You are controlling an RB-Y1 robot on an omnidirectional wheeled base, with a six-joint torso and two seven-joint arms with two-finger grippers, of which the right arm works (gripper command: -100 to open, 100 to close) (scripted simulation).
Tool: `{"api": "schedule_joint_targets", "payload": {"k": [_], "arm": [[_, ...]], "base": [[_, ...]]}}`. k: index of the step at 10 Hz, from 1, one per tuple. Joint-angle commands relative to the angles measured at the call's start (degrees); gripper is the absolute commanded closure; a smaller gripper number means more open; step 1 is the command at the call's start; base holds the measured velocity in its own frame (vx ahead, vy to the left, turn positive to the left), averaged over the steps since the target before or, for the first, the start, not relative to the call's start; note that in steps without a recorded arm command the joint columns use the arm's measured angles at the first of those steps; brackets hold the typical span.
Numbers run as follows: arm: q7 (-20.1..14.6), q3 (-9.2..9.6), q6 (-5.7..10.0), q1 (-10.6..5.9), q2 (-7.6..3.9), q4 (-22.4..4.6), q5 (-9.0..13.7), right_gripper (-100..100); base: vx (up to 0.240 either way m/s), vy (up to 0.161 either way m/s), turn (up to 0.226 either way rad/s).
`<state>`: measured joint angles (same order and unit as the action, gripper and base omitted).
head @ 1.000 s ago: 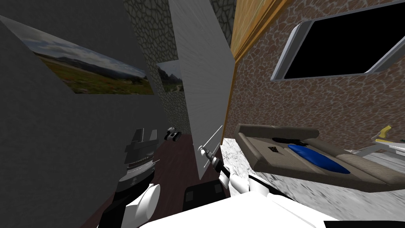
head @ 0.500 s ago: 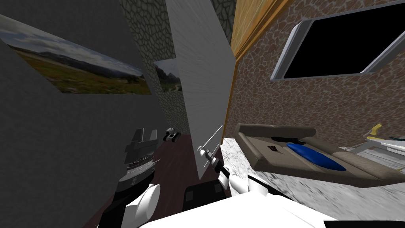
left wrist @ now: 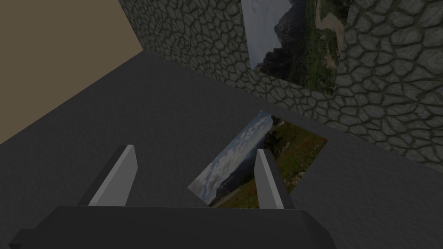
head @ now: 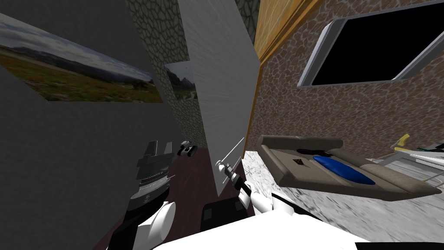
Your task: Push the door open
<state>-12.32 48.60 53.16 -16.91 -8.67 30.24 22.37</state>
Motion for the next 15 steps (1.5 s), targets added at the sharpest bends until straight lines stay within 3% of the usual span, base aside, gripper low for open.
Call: {"api": "schedule_joint_targets", "payload": {"k": [1,2,5,11,14,15], "arm": [[-1.77,0.15,0.6,-0.7,0.65,-0.47,0.43,100],[-3.78,0.57,0.45,-0.75,0.88,-0.44,1.27,100],[-4.16,0.57,0.45,-0.75,0.88,-0.44,1.27,100],[-12.77,2.18,-0.12,-0.94,1.81,-0.29,4.54,100],[-13.72,2.18,-0.12,-0.94,1.81,-0.29,4.54,100],[-16.1,2.58,-0.26,-0.99,2.04,-0.25,5.35,100]], "base": [[0.027,0.025,-0.024],[0.03,0.028,-0.044],[0.014,0.014,-0.006],[0.035,0.033,-0.039],[0.016,0.02,-0.002],[0.019,0.018,-0.042]]}}
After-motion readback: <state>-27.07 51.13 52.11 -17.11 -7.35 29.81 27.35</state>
